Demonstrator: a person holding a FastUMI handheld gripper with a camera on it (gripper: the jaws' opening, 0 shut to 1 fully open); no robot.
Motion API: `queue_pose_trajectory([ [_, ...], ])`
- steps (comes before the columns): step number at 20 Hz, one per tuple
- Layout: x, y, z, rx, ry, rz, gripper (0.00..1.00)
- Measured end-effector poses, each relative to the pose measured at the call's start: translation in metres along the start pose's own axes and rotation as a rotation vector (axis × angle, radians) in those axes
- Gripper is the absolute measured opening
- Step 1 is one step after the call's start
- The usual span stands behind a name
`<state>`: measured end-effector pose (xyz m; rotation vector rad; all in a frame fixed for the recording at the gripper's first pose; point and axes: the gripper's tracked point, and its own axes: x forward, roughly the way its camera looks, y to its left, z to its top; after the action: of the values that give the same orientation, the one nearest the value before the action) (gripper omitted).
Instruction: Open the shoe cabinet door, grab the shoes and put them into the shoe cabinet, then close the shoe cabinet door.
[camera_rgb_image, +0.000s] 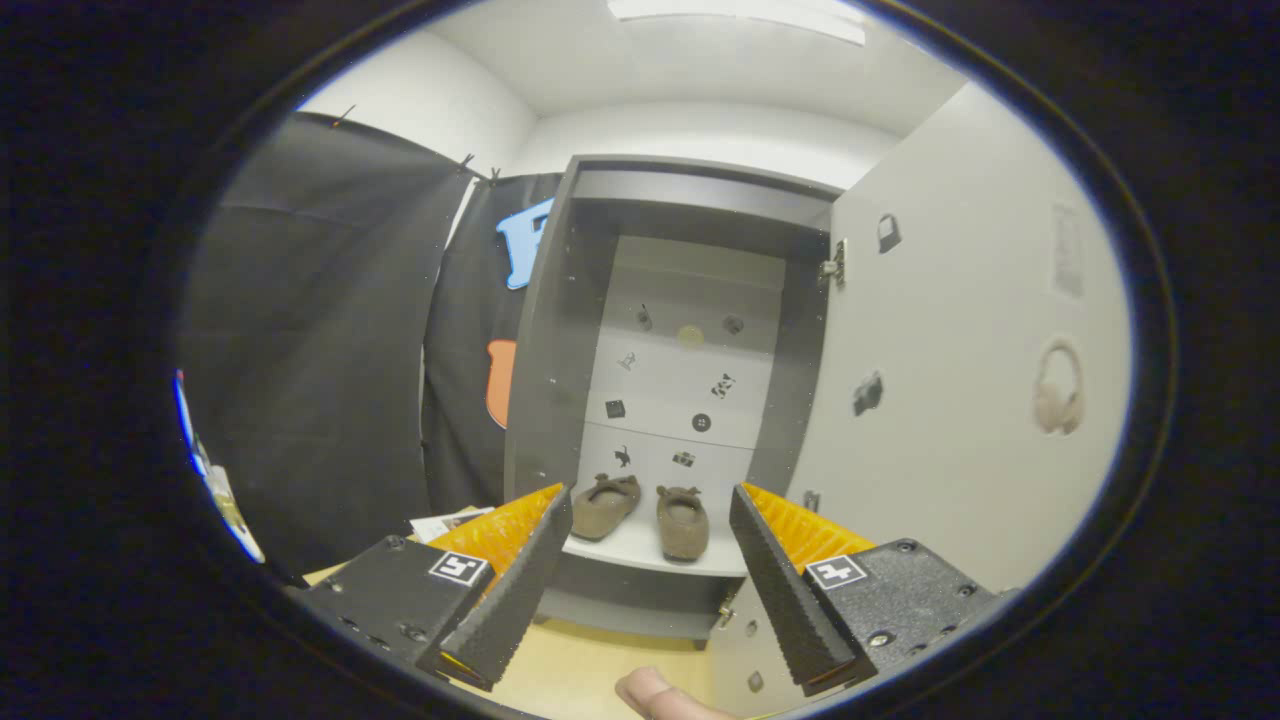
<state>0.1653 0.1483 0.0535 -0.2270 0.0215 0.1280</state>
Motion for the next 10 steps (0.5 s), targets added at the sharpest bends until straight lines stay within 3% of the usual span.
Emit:
queue_pose_trajectory([
  [5, -0.074, -0.029, -0.007, 0.005, 0.018, 0.020, 1.00],
  [10, -0.126, -0.105, -0.002, 0.015, -0.033, -0.080, 1.00],
])
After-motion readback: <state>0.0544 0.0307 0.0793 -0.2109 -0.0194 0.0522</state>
